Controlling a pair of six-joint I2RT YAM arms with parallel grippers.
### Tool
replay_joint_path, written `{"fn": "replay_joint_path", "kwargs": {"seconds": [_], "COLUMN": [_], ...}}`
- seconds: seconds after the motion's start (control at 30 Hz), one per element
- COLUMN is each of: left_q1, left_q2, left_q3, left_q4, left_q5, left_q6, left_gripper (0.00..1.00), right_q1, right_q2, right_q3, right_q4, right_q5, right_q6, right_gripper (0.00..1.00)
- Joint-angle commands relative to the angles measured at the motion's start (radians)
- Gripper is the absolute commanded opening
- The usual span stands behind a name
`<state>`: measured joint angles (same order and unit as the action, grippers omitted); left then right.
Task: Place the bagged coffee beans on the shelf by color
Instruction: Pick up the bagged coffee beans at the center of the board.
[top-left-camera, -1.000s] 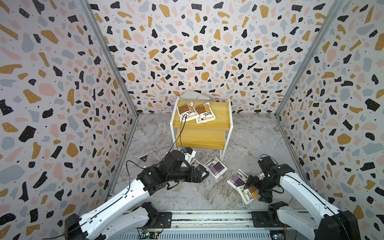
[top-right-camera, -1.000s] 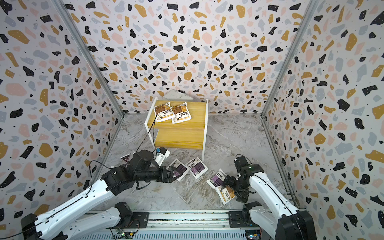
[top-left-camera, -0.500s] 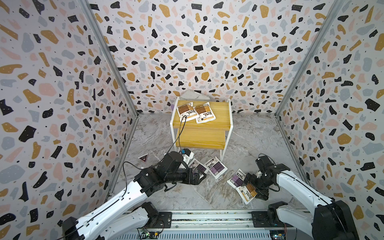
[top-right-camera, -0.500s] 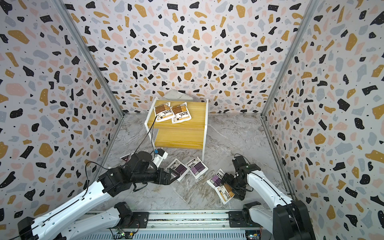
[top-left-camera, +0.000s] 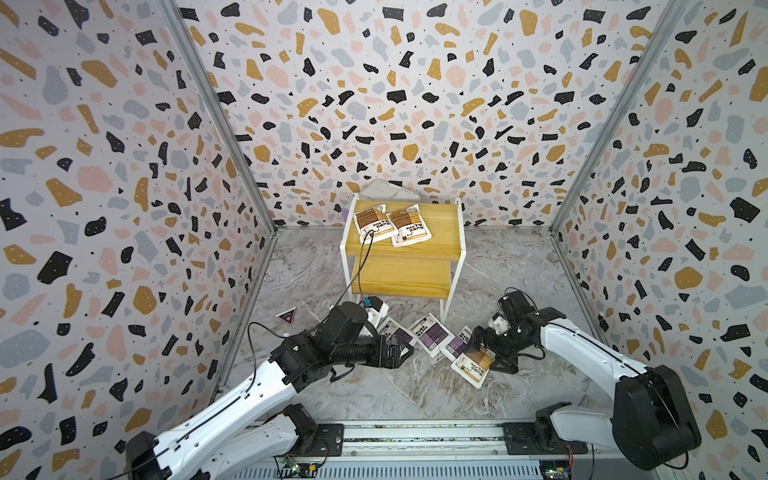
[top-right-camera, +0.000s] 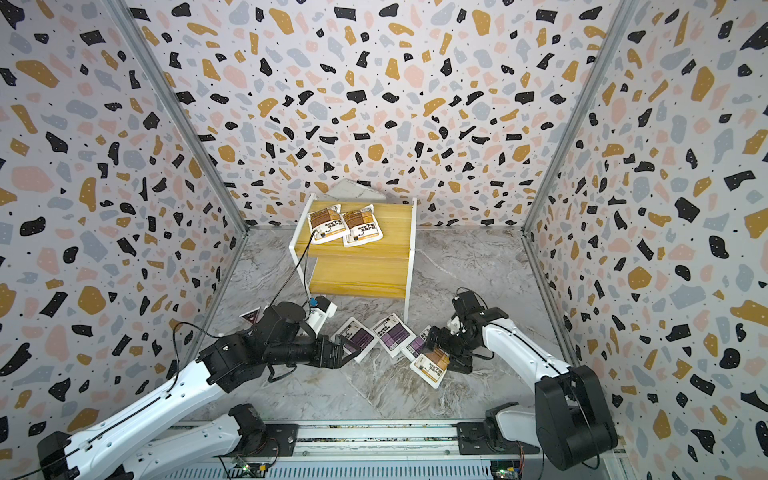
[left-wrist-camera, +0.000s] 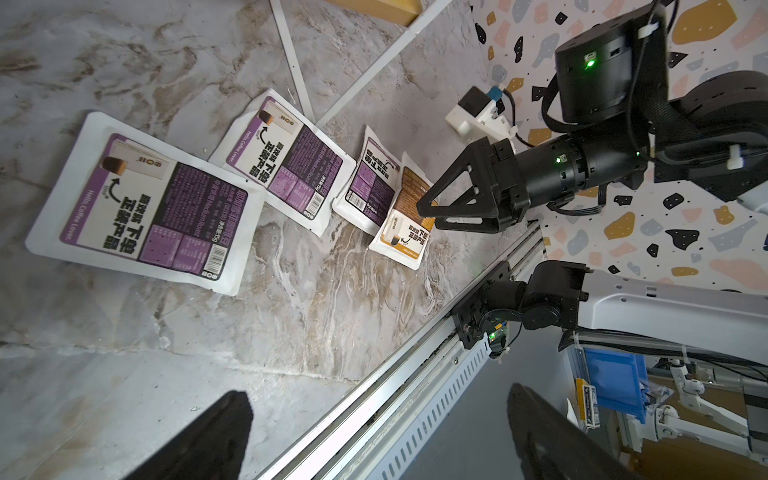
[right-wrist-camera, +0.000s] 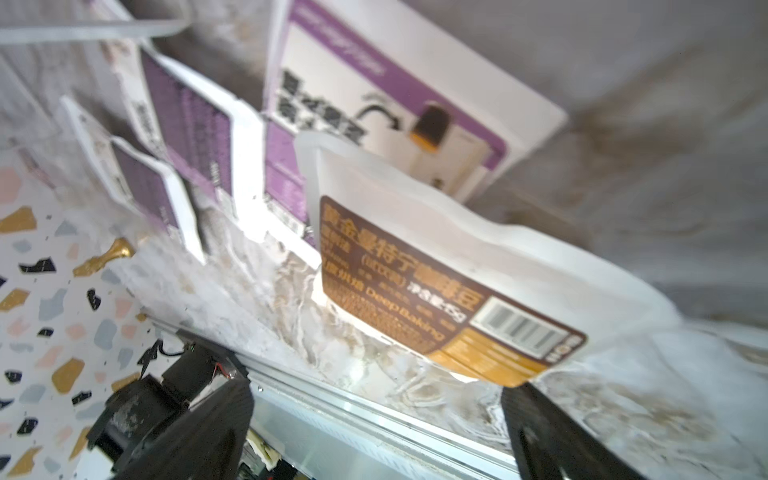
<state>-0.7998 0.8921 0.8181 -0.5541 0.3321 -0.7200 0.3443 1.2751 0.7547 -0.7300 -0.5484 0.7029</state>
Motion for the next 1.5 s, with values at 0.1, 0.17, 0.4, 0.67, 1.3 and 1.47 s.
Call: {"fn": "replay_joint_path", "kwargs": {"seconds": [0.1, 0.17, 0.4, 0.67, 1.3, 1.47], "left_q1": [-0.002, -0.002, -0.001, -0.001, 0.002, 0.001], "left_q2": [0.051, 0.066, 0.085, 0.051, -0.014, -0.020], "left_q3": [0.007, 0.011, 0.024, 0.015, 0.009, 0.015], "left_q4": [0.084, 0.091, 0.084, 0.051, -0.019, -0.029], "left_q5": [0.019, 0.022, 0.029, 0.010, -0.013, -0.010], "left_q6": [0.002, 0.005, 0.013, 0.013, 0.023, 0.025], "left_gripper": [1.00, 1.00, 1.00, 1.00, 1.00, 1.00], "right_q1": [-0.002, -0.007, -0.049, -0.077, -0.080, -0.080], "right_q2": [-0.080, -0.122, -0.133, -0.077, -0.035, -0.031], "right_q3": [0.042, 0.009, -0.080, -0.097, -0.200, -0.218], "right_q4": [-0.155, -0.154, -0.080, -0.063, 0.169, 0.189], "right_q5": [0.001, 0.002, -0.036, -0.001, -0.079, -0.088], "right_q6": [-0.140, -0.137, -0.142, -0.210, -0.158, -0.147], "right_gripper": [0.99, 0.99, 0.90, 0.85, 0.64, 0.69]}}
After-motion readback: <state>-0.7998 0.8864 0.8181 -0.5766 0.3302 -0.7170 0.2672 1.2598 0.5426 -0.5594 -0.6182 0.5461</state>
